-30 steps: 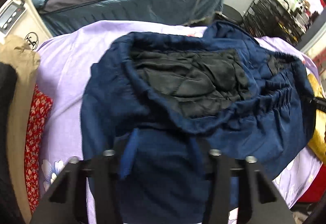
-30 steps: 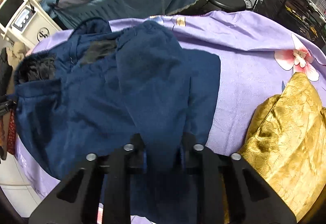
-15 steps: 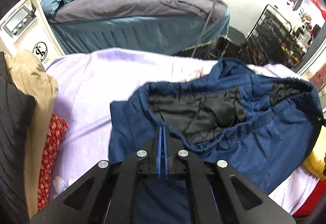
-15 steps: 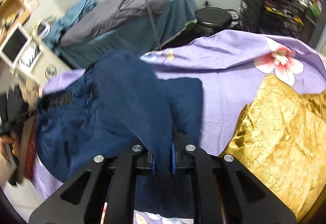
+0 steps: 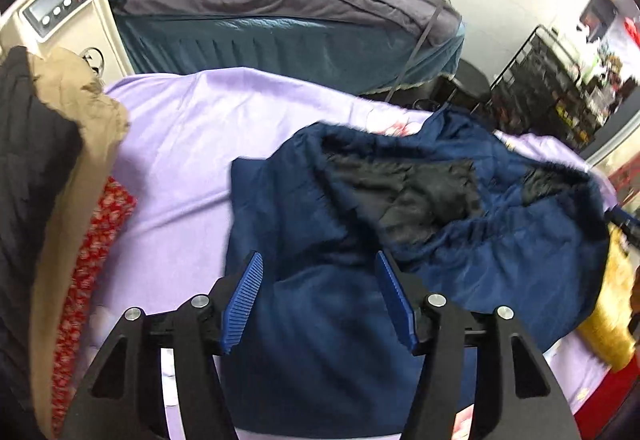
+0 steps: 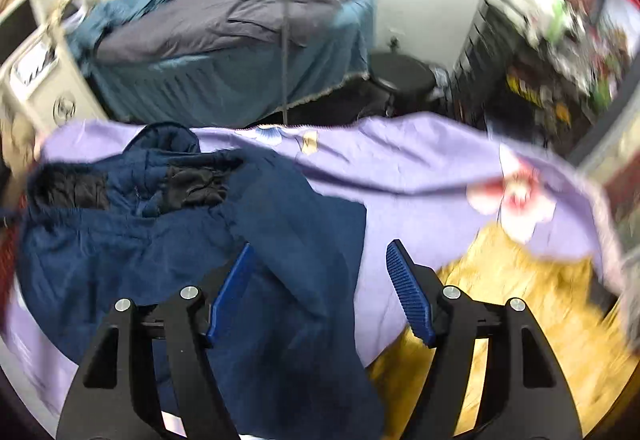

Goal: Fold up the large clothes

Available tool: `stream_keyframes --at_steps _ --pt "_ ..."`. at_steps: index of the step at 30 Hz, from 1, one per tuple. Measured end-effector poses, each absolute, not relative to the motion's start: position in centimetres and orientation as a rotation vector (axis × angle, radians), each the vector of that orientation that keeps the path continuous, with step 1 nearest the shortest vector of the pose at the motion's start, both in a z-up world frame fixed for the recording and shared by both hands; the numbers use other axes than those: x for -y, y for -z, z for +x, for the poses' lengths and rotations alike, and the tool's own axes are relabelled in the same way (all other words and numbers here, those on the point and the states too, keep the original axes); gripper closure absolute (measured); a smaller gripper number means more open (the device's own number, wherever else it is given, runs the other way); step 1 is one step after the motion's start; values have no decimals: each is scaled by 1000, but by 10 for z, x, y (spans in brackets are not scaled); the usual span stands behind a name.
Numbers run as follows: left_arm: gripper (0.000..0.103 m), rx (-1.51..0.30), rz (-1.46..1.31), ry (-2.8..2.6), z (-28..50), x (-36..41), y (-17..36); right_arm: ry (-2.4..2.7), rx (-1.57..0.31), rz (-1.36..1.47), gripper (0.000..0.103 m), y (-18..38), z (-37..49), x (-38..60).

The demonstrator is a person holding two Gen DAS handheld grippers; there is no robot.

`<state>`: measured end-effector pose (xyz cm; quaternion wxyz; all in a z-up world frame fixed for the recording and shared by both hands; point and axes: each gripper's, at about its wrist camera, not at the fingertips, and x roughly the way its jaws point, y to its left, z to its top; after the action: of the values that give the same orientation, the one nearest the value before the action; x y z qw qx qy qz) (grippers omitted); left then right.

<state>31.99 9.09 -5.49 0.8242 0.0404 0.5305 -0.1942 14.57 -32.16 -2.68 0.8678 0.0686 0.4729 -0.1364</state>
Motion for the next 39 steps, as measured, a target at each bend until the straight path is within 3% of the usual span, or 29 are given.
stream_keyframes --at_steps 6,7,8,9,10,13,16,21,25,27,29,31,32,34,36,39 --pt "49 -1240 144 411 345 -31 73 271 -1045 45 36 38 188 299" --pt "54 -1259 181 399 349 -20 79 258 -1056 62 51 41 192 300" --pt "75 -1267 217 383 352 -15 83 224 -1083 75 71 46 196 300" --pt "99 -1267 282 337 356 -10 88 207 -1110 61 74 49 198 299" --pt "100 -1266 301 323 362 -8 91 203 -1122 26 81 50 199 299" --pt "100 -1265 244 283 383 -15 91 259 -1084 43 86 42 196 322" --pt "100 -1252 185 258 403 -16 88 318 -1072 221 87 45 196 363" --pt "102 -1180 234 223 418 1 86 360 -1131 256 87 74 213 374" --pt "103 -1233 341 181 423 3 119 394 -1227 376 84 113 221 387" --pt "102 -1217 362 186 421 4 124 374 -1247 346 77 124 225 381" --pt "102 -1198 352 182 418 1 119 384 -1240 274 59 124 225 374" --pt "94 -1191 321 193 418 -1 109 419 -1224 226 45 118 220 372" --pt "83 -1180 306 205 416 -2 103 432 -1209 227 39 114 216 374" --pt "56 -1117 275 232 409 -3 83 451 -1168 263 35 103 206 379" --pt "14 -998 279 218 398 -3 59 473 -1111 322 34 86 191 378" --pt "7 -842 308 207 378 1 29 474 -1032 299 28 64 175 359"
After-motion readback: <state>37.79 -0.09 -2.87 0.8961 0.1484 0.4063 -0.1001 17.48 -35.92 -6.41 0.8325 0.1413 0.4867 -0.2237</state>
